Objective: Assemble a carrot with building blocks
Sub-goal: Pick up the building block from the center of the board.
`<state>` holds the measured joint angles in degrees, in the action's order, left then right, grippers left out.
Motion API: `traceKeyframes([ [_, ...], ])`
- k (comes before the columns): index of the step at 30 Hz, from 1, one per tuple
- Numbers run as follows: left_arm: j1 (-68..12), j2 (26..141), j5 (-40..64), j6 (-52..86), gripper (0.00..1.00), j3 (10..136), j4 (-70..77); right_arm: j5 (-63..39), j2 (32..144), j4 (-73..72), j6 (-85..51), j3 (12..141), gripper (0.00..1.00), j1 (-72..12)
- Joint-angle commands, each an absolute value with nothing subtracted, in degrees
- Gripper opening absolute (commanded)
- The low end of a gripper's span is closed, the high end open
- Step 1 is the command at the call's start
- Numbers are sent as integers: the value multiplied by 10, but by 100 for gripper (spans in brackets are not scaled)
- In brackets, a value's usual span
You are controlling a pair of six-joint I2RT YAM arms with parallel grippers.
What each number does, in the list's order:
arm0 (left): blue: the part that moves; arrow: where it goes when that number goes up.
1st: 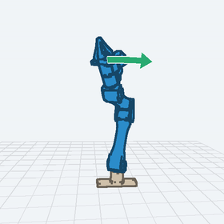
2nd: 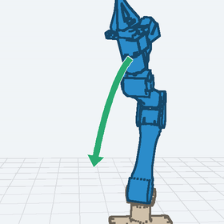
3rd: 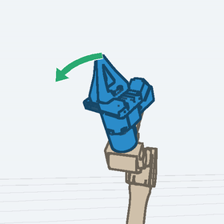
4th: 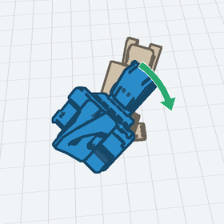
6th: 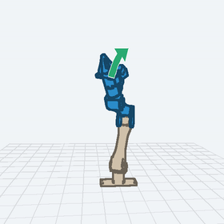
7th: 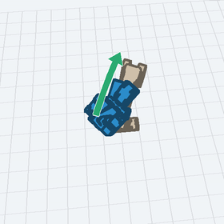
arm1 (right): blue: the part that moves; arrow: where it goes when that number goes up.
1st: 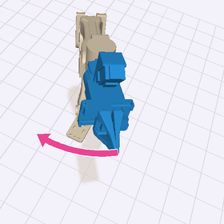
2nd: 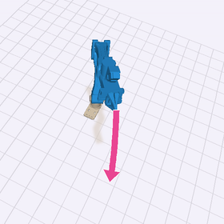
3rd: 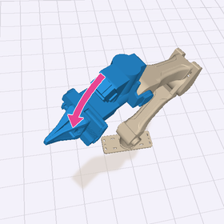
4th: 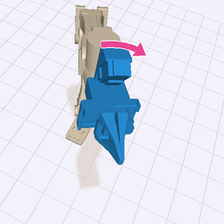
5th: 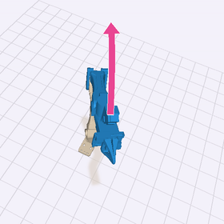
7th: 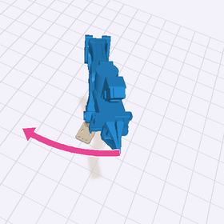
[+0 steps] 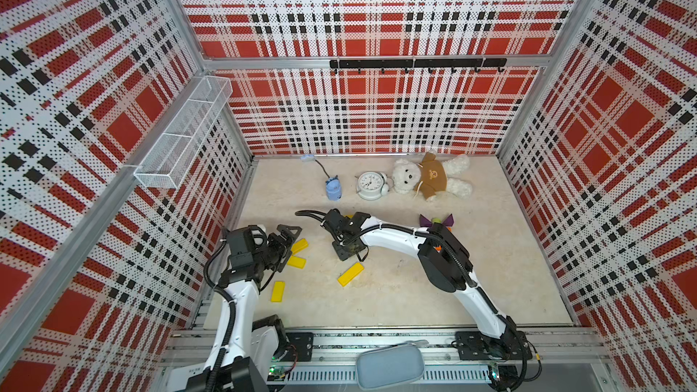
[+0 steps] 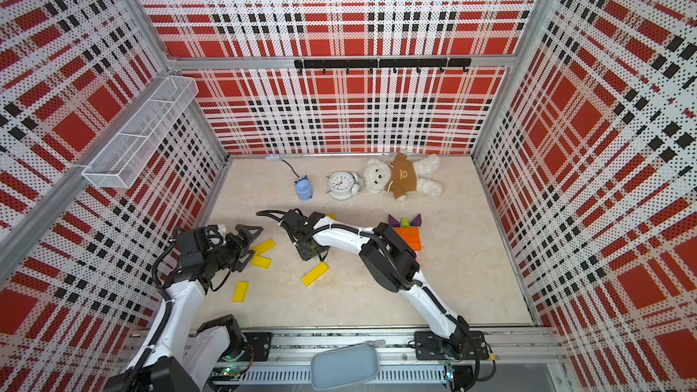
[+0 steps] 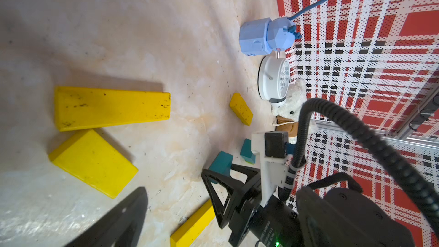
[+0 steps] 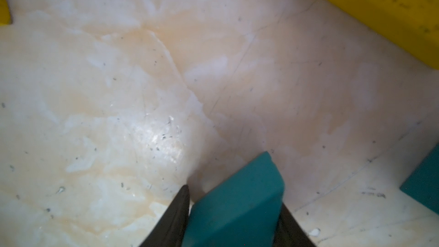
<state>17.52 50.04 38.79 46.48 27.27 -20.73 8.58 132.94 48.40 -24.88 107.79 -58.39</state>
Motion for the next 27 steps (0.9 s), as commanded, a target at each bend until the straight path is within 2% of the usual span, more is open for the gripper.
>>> traceKeyframes([
  [1, 172, 501, 394, 469, 99, 268, -194, 102, 1286, 467, -251, 1060, 46, -586],
  [10, 171, 501, 397, 468, 100, 269, -192, 131, 1219, 459, -266, 1035, 46, -563],
  [18, 154, 498, 403, 465, 99, 270, -187, 153, 1115, 431, -271, 936, 45, -497],
  [27, 44, 504, 367, 458, 100, 294, -180, 125, 1054, 392, -271, 792, 45, -387],
])
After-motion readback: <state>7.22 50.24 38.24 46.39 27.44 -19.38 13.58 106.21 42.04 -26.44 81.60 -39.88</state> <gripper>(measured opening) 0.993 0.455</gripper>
